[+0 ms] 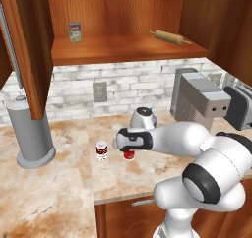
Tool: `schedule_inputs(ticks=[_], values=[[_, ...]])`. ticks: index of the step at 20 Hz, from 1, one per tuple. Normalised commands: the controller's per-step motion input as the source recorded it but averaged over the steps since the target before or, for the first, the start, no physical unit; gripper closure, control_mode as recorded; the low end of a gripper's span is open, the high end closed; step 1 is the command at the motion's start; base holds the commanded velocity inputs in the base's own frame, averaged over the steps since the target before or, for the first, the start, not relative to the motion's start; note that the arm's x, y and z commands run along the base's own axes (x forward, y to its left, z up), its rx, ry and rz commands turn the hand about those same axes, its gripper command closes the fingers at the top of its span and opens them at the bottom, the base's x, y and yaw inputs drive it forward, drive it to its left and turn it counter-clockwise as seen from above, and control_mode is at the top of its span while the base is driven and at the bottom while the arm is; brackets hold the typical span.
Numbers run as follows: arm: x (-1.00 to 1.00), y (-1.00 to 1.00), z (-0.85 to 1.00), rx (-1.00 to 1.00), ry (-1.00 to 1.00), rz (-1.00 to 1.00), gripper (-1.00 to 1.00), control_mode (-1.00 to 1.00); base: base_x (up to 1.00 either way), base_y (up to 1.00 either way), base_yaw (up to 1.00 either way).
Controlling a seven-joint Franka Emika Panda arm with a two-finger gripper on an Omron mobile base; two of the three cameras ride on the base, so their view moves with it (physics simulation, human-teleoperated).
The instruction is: Pick the cans from the counter and place them in their designated side in the cabinet.
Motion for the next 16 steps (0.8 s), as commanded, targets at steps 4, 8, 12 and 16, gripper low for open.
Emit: schedule_inputs(ticks=[4, 8, 12, 16], values=[[0.1, 0.04, -0.17, 0.0, 0.03, 0.0, 1.0, -1.0, 0.0, 0.0, 0.0], [0.04, 0.01, -0.12, 0.0, 0.02, 0.0, 1.0, -1.0, 0.0, 0.0, 0.0], [-0.01, 0.0, 0.01, 0.0, 0.0, 0.0, 1.0, -1.0, 0.0, 0.0, 0.0], [-0.07, 0.0, 0.26, 0.0, -0.05, 0.01, 1.0, -1.0, 0.0, 0.0, 0.0]])
